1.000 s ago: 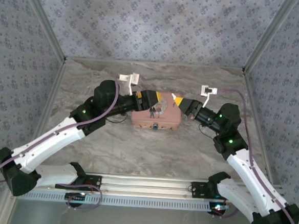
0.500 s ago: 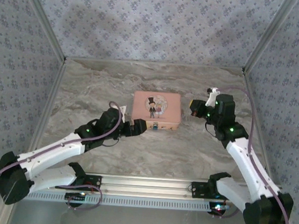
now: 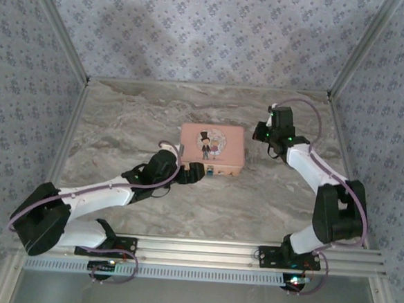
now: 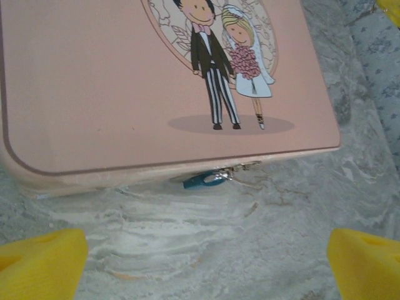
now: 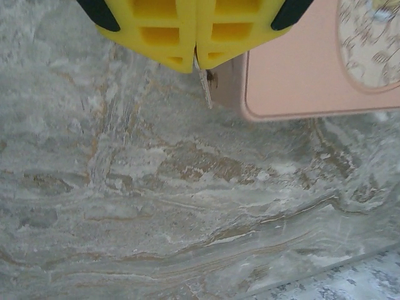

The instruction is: Unlock a padlock with a key

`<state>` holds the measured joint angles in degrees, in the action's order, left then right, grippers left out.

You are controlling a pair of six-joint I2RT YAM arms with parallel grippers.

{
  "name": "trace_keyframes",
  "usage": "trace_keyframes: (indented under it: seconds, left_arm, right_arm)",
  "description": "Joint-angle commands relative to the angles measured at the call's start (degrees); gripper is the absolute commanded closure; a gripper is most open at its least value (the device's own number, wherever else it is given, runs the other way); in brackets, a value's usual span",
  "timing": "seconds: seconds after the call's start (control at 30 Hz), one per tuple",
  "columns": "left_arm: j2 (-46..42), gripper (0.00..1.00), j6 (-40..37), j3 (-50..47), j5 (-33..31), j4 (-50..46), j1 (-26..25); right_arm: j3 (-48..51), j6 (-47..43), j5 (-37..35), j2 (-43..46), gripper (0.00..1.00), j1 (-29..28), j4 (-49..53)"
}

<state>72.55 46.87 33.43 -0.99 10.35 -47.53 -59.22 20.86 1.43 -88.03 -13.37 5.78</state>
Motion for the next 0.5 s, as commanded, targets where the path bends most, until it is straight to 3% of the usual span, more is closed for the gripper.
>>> trace_keyframes:
  seconds: [0.0, 0.47]
  left_arm:
    - [1.5, 0.02, -2.6, 1.4, -1.8, 4.1, 1.6]
    - [4.1, 0.02, -4.6, 4.1, -1.9, 4.3, 6.0]
  right_arm:
    - [-4.9, -2.8, -2.0, -3.9, 1.0, -0.1, -0.9]
    - [-23.1, -9.8, -2.9, -21.7, 1.0, -3.3, 5.1]
